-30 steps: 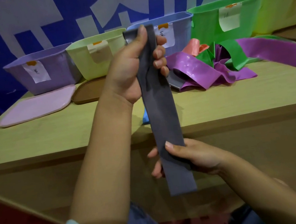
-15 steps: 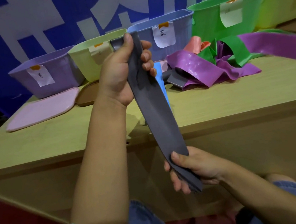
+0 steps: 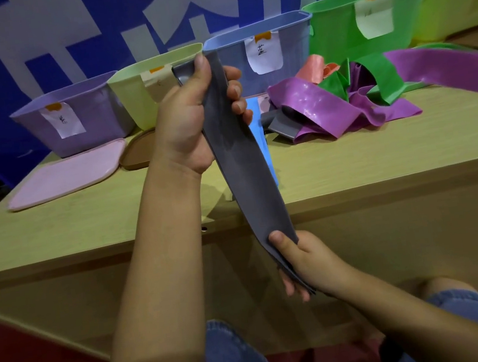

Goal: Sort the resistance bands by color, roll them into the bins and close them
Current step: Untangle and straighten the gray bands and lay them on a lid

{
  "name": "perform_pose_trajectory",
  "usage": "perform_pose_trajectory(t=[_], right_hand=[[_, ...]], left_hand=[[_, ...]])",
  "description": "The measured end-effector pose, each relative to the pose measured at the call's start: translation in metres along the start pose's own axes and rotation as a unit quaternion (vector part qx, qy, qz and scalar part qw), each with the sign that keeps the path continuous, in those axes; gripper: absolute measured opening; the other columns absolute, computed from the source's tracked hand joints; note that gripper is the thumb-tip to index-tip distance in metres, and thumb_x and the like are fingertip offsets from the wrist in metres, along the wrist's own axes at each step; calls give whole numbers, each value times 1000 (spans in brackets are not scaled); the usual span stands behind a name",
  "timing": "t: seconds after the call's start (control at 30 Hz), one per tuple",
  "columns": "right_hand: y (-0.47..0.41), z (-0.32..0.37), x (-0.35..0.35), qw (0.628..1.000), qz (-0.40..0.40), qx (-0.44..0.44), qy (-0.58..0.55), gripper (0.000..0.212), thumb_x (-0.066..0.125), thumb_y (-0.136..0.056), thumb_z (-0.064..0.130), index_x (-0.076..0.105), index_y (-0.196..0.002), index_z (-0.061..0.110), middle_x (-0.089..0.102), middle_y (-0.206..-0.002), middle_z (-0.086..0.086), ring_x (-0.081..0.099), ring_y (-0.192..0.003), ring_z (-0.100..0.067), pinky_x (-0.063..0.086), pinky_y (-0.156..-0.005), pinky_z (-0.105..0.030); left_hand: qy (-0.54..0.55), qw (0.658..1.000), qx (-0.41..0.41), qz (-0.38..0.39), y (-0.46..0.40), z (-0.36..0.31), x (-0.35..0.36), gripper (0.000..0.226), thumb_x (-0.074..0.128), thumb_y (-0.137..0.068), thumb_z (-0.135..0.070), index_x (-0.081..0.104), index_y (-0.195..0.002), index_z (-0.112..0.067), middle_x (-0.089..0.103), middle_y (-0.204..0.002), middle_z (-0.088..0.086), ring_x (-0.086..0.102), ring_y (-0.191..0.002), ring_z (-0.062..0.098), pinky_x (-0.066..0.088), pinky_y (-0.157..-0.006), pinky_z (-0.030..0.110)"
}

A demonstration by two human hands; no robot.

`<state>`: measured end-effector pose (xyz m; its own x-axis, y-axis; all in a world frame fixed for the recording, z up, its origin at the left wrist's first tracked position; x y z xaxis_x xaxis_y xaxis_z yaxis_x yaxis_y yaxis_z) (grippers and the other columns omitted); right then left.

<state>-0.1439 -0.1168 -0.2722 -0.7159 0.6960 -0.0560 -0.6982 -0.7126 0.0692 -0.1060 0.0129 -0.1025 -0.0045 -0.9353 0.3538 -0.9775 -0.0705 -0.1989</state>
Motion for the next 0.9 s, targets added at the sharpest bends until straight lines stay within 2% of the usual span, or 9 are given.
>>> perform_pose_trajectory(t=[0.17, 0.27, 0.33, 0.4, 0.5, 0.63, 0.7, 0.77, 0.9], right_hand=[[-4, -2, 2, 1000, -24, -4, -12, 45, 37, -85, 46, 51, -67, 7, 54, -40, -2, 49, -29, -11, 38, -34, -17], [-6, -3, -3, 999, -30, -15, -28, 43, 40, -82, 47, 55, -81, 8, 66, -61, -3, 65, -52, -13, 51, -51, -22], [-1, 0, -9, 998, -27, -29, 39, 39, 42, -80, 50, 61, -87, 16, 69, -75, 8, 65, -71, -1, 49, -66, -18], [9, 7, -16, 993, 5, -41, 111, 30, 47, -83, 50, 64, -87, 25, 67, -76, 20, 59, -74, 8, 44, -68, -15], [19, 30, -32, 979, 11, -69, 189, 25, 56, -88, 48, 66, -90, 26, 68, -82, 11, 63, -80, -4, 50, -75, -28], [15, 87, -52, 980, -30, -128, 150, 21, 60, -83, 27, 69, -89, 9, 72, -82, -5, 70, -78, -11, 55, -73, -22], [3, 115, -63, 959, -86, -173, 207, 12, 63, -85, 17, 68, -89, 7, 71, -79, -3, 70, -74, -8, 55, -71, -19], [-19, 135, -76, 917, -146, -206, 308, 9, 67, -85, 14, 67, -93, 10, 69, -82, 6, 67, -76, -5, 53, -74, -18], [-77, 149, -101, 802, -168, -193, 540, 38, 74, -80, 20, 61, -115, 12, 64, -111, -5, 58, -101, -19, 43, -81, -25]], left_hand=[[19, 1000, 0, -5, -1, 0, -2, 42, 32, -102, -38, 55, -88, -6, 50, -58, -1, 47, -48, 10, 44, -51, 24], [35, 999, -9, 0, -1, 4, -5, 42, 30, -103, -38, 54, -88, -6, 49, -56, -2, 46, -47, 9, 44, -50, 23], [39, 999, -13, 11, 1, 6, -8, 42, 30, -102, -38, 53, -89, -6, 48, -57, -2, 45, -48, 9, 43, -50, 23], [37, 999, -9, 20, 4, 5, -11, 42, 30, -102, -38, 54, -89, -6, 48, -57, -2, 43, -49, 9, 42, -51, 22], [35, 999, 2, 28, 6, 6, -14, 41, 30, -102, -37, 54, -89, -6, 46, -57, -2, 41, -49, 9, 41, -50, 22], [50, 998, 1, 26, 7, 13, -14, 41, 31, -102, -37, 53, -88, -6, 44, -56, -2, 40, -46, 8, 41, -47, 21], [57, 998, 4, 17, 7, 18, -14, 40, 31, -102, -36, 53, -86, -6, 43, -55, -2, 39, -44, 8, 40, -46, 21], [58, 998, 4, 1, 8, 22, -14, 40, 33, -102, -35, 54, -85, -6, 42, -55, -1, 38, -43, 9, 39, -45, 21], [61, 998, 2, -18, 9, 26, -17, 38, 34, -101, -35, 53, -85, -6, 41, -54, -2, 37, -42, 9, 39, -44, 20]])
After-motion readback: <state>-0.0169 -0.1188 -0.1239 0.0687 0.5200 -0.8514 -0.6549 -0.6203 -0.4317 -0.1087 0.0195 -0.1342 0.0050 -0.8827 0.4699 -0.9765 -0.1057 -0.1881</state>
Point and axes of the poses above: each hand's wrist, its own y-axis away from the middle knuckle, its own x-axis out of the palm, z = x × y, the point moved 3 cm from there along -y, towards the middle knuckle
